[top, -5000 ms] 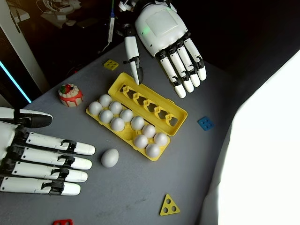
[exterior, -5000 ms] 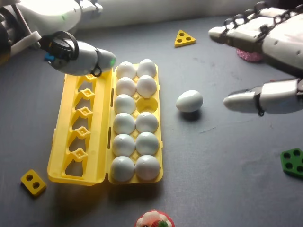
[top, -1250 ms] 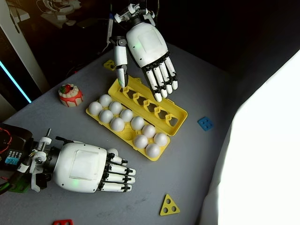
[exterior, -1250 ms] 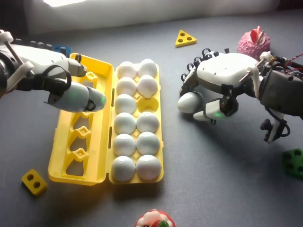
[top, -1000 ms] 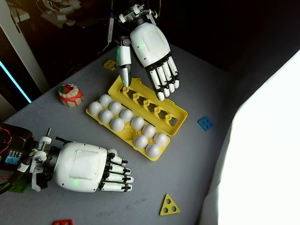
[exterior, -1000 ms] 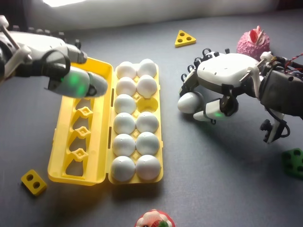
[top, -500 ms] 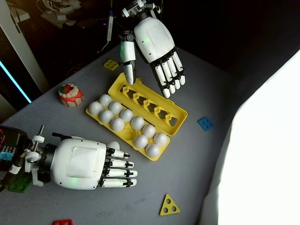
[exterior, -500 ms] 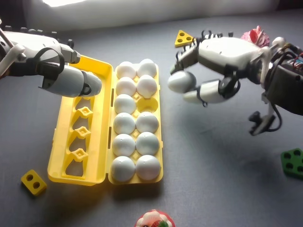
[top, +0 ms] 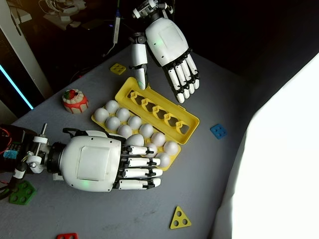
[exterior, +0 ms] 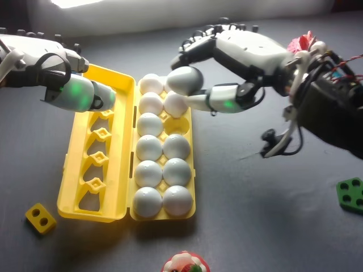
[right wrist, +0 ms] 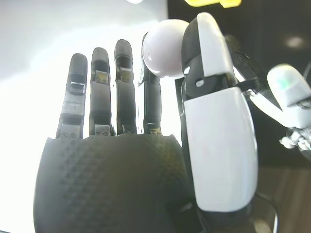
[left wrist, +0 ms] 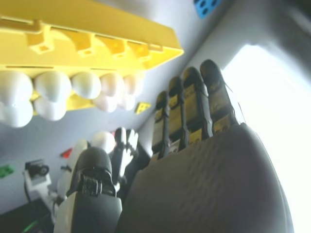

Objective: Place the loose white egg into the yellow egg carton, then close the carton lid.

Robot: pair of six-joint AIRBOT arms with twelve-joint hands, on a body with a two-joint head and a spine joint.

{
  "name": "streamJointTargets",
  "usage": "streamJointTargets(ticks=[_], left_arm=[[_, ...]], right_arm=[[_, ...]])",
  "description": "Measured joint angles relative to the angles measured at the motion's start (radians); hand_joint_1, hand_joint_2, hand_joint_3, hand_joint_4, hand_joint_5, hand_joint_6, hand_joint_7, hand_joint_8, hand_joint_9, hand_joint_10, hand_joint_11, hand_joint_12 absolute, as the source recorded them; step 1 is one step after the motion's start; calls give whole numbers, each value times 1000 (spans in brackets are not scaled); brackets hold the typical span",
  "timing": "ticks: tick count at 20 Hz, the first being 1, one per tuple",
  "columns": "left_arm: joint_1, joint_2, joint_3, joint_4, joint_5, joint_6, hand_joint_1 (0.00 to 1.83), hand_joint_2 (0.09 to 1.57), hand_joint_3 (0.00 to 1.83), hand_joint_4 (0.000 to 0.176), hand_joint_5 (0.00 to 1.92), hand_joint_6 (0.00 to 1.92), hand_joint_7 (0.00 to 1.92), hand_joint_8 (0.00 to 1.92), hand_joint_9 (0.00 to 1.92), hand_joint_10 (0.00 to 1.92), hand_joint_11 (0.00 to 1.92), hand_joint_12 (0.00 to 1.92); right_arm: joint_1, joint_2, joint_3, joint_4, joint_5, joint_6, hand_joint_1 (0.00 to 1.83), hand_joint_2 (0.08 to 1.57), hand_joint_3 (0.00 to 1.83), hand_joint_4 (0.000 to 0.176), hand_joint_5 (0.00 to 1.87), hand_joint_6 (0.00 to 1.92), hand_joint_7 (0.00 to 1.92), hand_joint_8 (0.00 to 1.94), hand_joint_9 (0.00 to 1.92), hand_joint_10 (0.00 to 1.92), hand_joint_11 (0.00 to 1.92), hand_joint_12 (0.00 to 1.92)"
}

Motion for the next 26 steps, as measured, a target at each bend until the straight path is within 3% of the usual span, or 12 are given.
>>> streamJointTargets(ticks=[7,9,17,23,26], left_arm=[[0,0,0,0,-1,0,0,1277,6,0,180,10,216,8,169,8,0,303],[0,0,2,1,2,0,0,1264,0,0,174,6,210,3,166,5,0,318],[0,0,4,2,2,0,0,1270,0,0,184,2,233,4,188,8,0,332],[0,0,4,5,4,0,0,1270,1,0,162,0,188,0,131,1,0,201],[0,0,4,5,3,0,0,1271,2,0,167,0,192,0,141,3,0,250]], right_arm=[[-24,-85,43,-9,48,29,1136,1152,0,0,913,1083,544,4,362,8,0,681],[-32,-106,71,-6,50,41,1132,1158,1,0,897,1107,521,6,347,4,0,625],[-37,-124,74,65,30,64,1133,1154,0,0,908,1094,525,5,342,6,0,659],[-45,-134,74,90,3,64,1131,1161,2,0,891,1117,529,1,342,3,0,614],[-46,-134,74,91,3,64,1127,1166,0,0,886,1126,522,5,353,4,0,663]])
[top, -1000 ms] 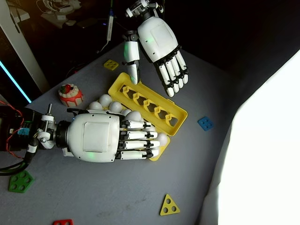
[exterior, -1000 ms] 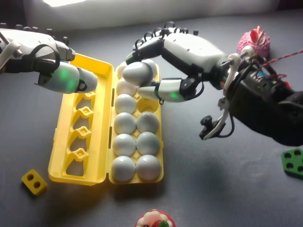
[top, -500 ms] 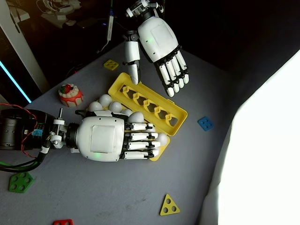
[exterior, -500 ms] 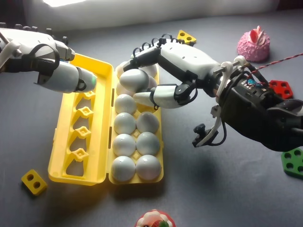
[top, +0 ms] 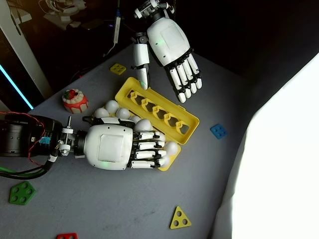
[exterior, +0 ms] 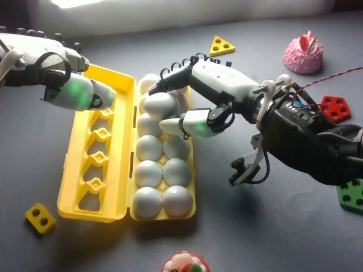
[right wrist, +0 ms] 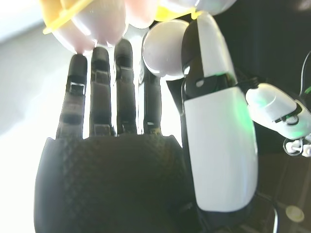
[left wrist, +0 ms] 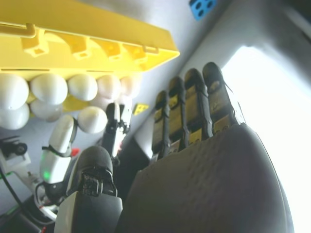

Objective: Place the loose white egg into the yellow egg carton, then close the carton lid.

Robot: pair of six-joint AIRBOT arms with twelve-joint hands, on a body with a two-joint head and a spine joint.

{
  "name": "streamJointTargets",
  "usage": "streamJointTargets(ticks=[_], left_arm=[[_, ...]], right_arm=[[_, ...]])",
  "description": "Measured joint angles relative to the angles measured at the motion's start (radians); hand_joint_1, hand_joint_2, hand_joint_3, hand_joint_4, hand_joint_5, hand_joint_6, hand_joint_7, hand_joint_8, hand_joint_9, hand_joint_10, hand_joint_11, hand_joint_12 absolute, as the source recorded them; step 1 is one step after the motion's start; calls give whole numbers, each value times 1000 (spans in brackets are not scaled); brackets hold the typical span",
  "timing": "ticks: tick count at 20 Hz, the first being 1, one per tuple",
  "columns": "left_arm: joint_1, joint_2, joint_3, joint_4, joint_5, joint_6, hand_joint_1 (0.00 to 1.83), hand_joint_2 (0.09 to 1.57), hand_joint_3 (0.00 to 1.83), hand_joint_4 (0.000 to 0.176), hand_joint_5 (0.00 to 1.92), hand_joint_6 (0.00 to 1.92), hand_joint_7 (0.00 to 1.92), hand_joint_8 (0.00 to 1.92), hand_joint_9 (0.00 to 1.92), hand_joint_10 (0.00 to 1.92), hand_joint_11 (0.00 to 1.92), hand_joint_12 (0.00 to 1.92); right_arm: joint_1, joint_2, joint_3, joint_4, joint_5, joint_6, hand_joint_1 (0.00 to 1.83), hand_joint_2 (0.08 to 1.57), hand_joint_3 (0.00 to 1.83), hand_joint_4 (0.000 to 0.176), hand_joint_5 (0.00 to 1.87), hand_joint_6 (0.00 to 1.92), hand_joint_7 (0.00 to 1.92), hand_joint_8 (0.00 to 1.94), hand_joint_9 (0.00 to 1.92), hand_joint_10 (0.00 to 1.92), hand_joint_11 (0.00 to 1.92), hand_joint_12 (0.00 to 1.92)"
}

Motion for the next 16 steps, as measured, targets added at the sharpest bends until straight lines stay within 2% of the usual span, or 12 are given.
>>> streamJointTargets(ticks=[3,6,7,8,9,11,13,14,16], left_arm=[[0,0,-2,0,-2,0,0,1265,0,0,169,1,189,0,144,3,0,275],[0,0,-2,0,-2,0,0,1263,0,0,170,1,195,2,151,4,0,307],[0,0,-2,1,-3,0,0,1254,0,0,160,1,196,1,149,2,0,286],[0,0,-2,0,-2,0,0,1254,0,0,160,1,196,1,149,2,0,286],[0,0,-2,0,-3,0,0,1254,0,0,166,4,205,5,156,5,0,282],[0,0,-2,1,-3,0,0,1261,1,0,181,3,203,2,161,2,0,315],[0,0,-2,0,-3,0,0,1259,0,0,179,2,200,2,156,0,0,307],[0,0,-2,1,-3,0,0,1266,3,0,172,0,181,0,132,0,0,274],[0,0,-2,0,-3,0,0,1264,1,0,164,0,174,0,132,0,0,286]], right_arm=[[-9,-1,0,-2,10,1,1121,1168,0,0,877,1141,513,1,357,3,0,688],[-10,-1,1,-4,15,1,1040,1183,2,0,843,1199,482,5,359,2,0,780],[-10,-1,1,-3,16,1,1000,1185,1,57,835,1211,458,2,354,0,0,823],[-10,-1,1,-3,17,1,1000,1185,1,57,835,1211,458,2,354,0,0,823],[-10,-1,1,-3,17,1,913,1139,0,0,757,723,438,1,340,1,0,774],[-10,-1,1,-4,17,1,732,1105,0,0,768,86,377,0,315,0,0,784],[-10,-1,1,-3,17,1,709,1095,0,0,746,49,371,0,308,0,0,775],[-10,-1,1,-3,17,1,652,1067,0,0,614,4,349,0,309,2,0,758],[-10,-1,3,-3,17,1,646,1054,0,0,543,0,336,0,307,1,0,759]])
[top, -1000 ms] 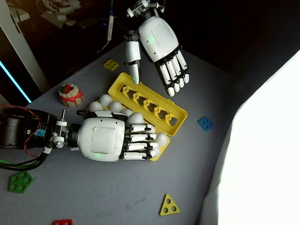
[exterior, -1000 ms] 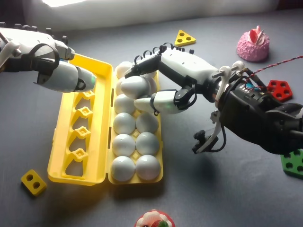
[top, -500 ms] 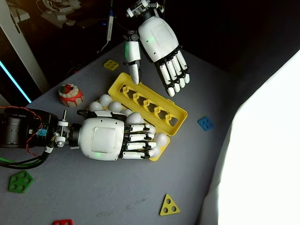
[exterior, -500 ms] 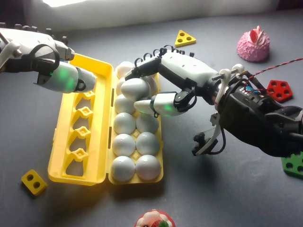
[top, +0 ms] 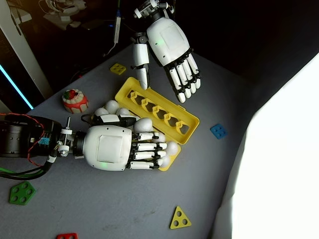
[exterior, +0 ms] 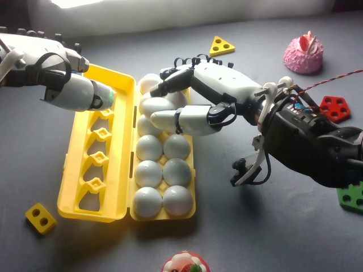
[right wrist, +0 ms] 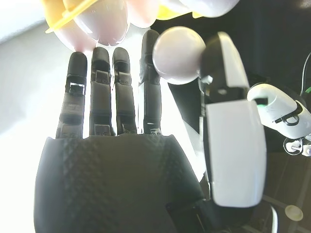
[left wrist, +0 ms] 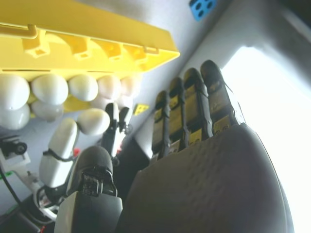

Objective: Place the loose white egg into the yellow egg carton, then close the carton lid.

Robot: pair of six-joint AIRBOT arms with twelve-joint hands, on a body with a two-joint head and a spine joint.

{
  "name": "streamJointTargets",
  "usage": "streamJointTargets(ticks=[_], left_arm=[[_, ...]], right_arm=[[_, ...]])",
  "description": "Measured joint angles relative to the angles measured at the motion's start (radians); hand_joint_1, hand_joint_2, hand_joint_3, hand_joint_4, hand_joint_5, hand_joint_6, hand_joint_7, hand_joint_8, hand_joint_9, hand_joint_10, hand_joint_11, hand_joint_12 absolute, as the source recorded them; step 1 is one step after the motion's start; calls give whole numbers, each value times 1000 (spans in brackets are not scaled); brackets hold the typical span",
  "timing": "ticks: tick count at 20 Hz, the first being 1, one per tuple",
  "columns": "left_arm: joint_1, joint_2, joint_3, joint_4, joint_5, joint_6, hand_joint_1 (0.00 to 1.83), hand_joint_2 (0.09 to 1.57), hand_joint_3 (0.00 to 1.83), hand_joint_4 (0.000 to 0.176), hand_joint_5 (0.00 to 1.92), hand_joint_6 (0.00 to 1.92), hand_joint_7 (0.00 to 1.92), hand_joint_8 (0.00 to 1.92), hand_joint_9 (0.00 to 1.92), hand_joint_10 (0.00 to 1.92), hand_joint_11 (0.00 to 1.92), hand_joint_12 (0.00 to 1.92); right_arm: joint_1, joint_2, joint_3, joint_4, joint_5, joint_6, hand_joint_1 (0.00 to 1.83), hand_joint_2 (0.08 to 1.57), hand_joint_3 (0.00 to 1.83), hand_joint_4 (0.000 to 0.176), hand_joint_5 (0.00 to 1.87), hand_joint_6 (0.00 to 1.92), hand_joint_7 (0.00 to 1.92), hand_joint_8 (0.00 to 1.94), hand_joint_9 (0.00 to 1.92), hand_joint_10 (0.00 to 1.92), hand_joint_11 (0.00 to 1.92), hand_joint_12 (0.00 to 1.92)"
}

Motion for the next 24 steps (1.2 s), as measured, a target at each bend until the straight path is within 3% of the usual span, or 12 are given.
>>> streamJointTargets(ticks=[11,14,19,22,24], left_arm=[[0,0,-2,-4,0,0,0,1259,2,0,146,3,179,2,136,2,0,263],[-14,-4,16,-65,-7,-11,0,1261,3,0,155,6,181,2,135,1,0,258],[-37,-19,67,-67,-72,-231,0,1261,1,0,182,7,213,4,163,7,0,321],[-42,-34,99,-78,-111,-341,0,1269,4,0,178,4,219,5,166,7,0,326],[-41,-39,120,-84,-130,-430,0,1270,4,0,178,4,218,4,166,6,0,324]], right_arm=[[-7,8,5,-57,11,9,505,1008,0,0,263,2,236,2,250,2,0,670],[7,51,-2,-99,6,16,458,1013,0,0,250,0,231,0,233,0,0,647],[52,187,-6,-111,-21,27,494,1010,0,0,263,4,233,4,237,5,0,578],[44,270,-60,-246,-68,27,445,1019,2,0,278,6,249,6,246,6,0,605],[25,334,-101,-272,-61,32,432,1022,3,0,281,6,253,5,247,5,0,610]])
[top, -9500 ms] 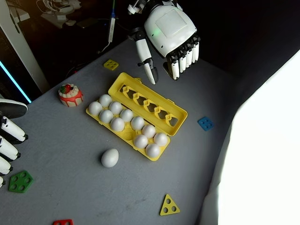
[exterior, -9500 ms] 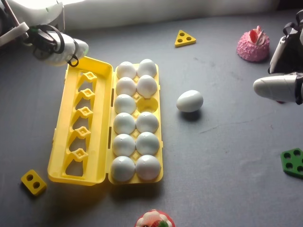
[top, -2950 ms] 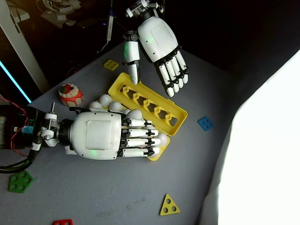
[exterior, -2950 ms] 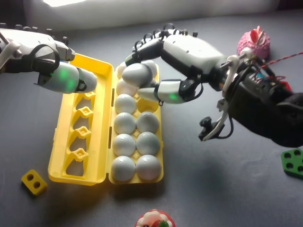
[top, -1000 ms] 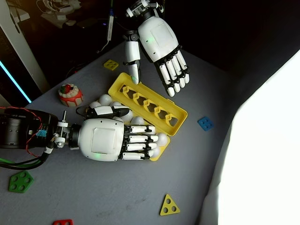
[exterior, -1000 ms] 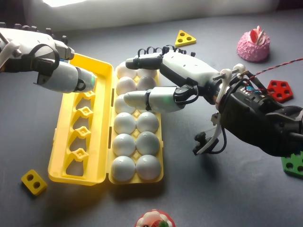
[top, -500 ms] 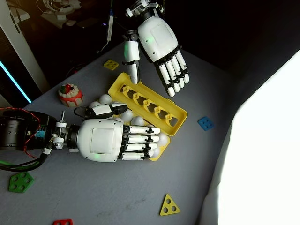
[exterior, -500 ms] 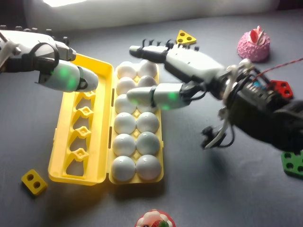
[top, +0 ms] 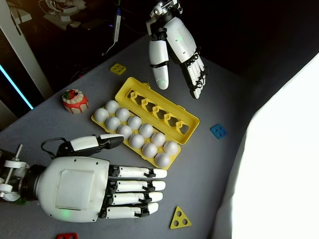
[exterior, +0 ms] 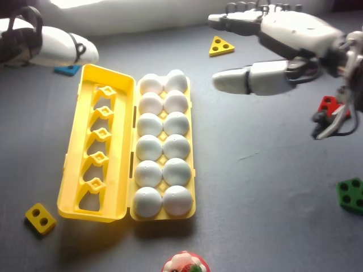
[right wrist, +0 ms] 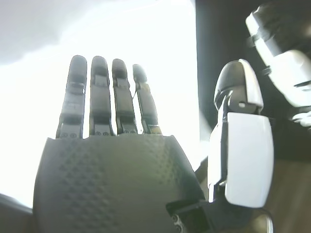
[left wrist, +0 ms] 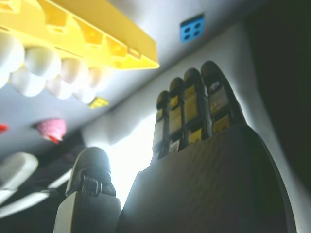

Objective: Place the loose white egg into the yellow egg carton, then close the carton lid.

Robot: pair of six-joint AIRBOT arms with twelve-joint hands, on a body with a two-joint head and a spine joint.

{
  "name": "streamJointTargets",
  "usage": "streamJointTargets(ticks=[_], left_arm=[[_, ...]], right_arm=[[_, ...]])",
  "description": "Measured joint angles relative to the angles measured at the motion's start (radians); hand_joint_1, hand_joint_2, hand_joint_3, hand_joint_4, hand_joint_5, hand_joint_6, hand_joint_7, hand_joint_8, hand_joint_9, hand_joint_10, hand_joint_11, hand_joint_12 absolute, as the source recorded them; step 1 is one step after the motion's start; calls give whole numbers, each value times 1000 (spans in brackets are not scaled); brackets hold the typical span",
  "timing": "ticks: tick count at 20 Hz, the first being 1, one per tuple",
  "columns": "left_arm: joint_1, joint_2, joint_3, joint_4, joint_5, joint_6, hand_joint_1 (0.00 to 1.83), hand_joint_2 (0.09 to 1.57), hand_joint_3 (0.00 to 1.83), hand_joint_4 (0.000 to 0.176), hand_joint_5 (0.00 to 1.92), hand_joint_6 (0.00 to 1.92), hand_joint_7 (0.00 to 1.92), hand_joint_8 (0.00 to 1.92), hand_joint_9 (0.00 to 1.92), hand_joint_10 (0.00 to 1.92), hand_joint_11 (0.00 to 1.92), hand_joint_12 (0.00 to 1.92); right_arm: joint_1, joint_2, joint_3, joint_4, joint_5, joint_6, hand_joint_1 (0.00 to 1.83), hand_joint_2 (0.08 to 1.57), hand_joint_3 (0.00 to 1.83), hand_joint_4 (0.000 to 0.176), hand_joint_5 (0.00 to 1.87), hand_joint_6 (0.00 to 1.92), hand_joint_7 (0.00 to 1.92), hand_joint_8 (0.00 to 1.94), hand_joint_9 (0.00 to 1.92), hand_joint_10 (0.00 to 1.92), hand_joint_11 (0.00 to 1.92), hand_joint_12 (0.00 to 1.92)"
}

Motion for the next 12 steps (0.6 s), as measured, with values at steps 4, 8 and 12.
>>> streamJointTargets(ticks=[4,8,12], left_arm=[[53,1,29,-21,-43,-148,0,1277,5,0,123,1,219,2,198,15,0,284],[92,-4,29,-35,-27,-248,0,1260,0,0,251,20,342,17,341,32,0,712],[143,-4,25,-50,-33,-328,11,1301,6,0,387,41,465,35,447,70,0,1123]], right_arm=[[-26,132,-48,-53,-59,-1,150,1099,20,0,338,17,326,16,306,19,0,856],[-26,192,-76,-103,-67,59,74,1142,14,0,328,5,314,0,293,3,0,787],[-79,252,-78,-208,-92,160,85,1153,9,0,320,0,332,5,315,9,0,760]])
